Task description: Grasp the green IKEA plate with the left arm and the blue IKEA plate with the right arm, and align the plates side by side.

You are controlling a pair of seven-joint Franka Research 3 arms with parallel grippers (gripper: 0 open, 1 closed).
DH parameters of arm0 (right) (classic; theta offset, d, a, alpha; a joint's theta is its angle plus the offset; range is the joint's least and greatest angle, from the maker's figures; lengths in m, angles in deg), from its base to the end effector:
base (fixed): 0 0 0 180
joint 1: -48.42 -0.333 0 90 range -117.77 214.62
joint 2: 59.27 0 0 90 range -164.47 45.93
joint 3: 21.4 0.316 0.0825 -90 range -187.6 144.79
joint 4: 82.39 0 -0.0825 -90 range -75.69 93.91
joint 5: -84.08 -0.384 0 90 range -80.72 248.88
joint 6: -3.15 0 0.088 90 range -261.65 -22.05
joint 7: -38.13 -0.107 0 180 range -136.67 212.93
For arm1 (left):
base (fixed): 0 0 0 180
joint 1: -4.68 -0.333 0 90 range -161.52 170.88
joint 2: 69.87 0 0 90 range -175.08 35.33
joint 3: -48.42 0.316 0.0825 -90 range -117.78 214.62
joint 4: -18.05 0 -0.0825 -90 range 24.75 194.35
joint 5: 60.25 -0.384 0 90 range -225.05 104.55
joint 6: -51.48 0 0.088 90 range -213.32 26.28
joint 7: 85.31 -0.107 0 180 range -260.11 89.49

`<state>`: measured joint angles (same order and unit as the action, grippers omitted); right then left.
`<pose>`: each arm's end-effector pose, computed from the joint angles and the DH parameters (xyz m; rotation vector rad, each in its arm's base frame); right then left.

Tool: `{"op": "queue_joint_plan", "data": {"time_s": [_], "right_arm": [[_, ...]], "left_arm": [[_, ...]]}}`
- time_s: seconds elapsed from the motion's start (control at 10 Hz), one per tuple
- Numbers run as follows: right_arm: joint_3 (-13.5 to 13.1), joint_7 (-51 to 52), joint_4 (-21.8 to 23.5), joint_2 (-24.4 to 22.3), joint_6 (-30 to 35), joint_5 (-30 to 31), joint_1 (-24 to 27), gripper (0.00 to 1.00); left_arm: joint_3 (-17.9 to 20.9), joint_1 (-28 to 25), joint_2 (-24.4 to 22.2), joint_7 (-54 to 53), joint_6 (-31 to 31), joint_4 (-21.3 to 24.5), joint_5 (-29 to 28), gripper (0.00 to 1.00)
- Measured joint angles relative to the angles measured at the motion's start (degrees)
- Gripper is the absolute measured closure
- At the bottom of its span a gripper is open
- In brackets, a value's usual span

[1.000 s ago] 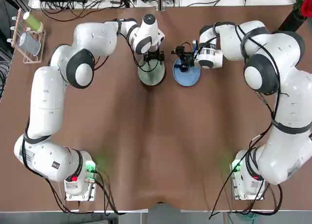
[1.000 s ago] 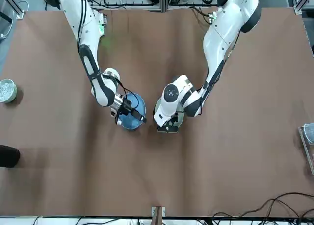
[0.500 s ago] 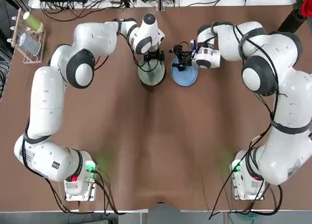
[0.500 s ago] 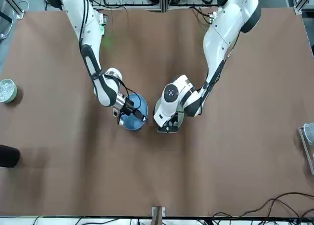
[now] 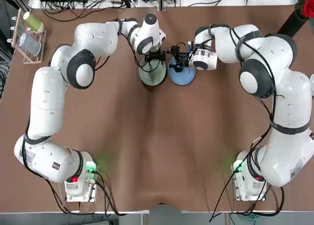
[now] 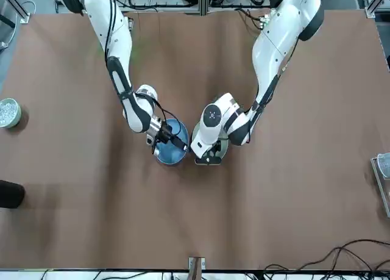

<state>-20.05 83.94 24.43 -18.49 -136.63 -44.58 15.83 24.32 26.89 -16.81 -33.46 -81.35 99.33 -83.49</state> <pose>0.5133 0.3469 0.1222 -1.8872 0.6781 -0.0527 0.5522 -0.4775 0.1779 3.0760 -0.0166 0.0355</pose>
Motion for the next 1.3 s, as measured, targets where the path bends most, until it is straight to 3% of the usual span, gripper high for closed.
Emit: {"op": "queue_joint_plan", "data": {"time_s": [1.3], "right_arm": [[0.0,-0.1,-1.3,0.9,0.0,-4.0,-0.2,0.04]], "left_arm": [[0.0,0.4,0.0,1.3,1.6,-0.3,0.0,0.0]]}}
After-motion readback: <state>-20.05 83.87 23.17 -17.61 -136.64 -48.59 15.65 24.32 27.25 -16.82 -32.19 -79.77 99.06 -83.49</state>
